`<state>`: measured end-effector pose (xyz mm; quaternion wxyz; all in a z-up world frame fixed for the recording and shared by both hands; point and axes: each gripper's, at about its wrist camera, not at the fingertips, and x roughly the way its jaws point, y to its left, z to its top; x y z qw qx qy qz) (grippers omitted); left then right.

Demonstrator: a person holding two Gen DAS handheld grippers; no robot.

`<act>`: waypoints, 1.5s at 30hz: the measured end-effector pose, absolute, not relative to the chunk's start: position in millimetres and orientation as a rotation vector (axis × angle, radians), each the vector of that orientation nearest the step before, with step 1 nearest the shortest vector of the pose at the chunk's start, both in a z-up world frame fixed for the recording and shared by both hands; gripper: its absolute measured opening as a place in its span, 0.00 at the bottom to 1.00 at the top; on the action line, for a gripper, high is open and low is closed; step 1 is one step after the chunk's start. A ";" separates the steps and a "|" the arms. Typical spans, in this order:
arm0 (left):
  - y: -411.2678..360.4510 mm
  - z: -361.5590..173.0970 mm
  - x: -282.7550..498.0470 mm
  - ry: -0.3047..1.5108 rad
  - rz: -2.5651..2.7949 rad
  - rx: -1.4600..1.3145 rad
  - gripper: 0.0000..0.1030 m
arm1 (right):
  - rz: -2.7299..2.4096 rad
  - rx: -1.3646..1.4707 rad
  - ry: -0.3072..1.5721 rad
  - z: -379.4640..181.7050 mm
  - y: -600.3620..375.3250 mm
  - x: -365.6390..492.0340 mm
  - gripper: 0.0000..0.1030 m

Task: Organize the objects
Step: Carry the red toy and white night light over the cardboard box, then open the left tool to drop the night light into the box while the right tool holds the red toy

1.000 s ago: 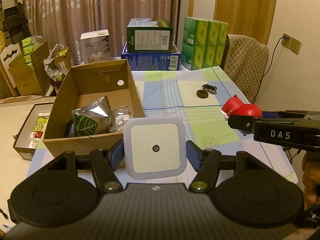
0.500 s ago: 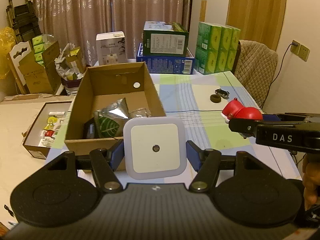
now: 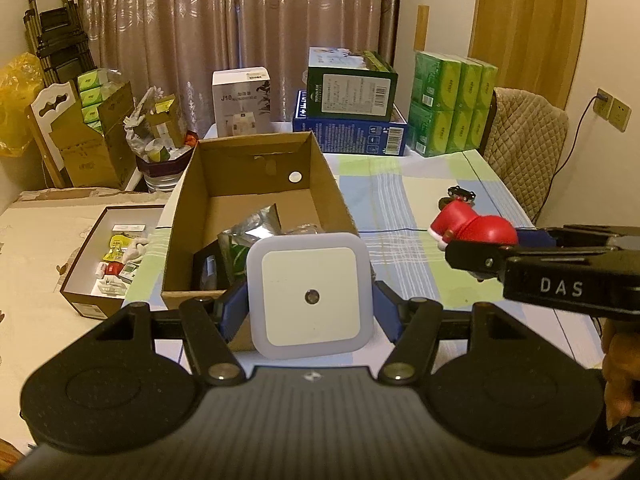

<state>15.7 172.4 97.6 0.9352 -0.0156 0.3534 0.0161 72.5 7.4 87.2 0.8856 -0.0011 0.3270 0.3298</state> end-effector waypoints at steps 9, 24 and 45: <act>198.9 95.7 30.1 0.745 0.043 -0.044 0.59 | 0.729 -0.033 0.697 83.0 40.6 85.0 0.45; 254.0 106.4 86.6 0.758 0.033 -0.002 0.59 | 0.778 -0.080 0.734 79.8 100.1 142.3 0.45; 308.6 68.4 253.4 0.877 -0.023 0.009 0.59 | 0.819 -0.195 0.798 34.0 166.8 263.2 0.45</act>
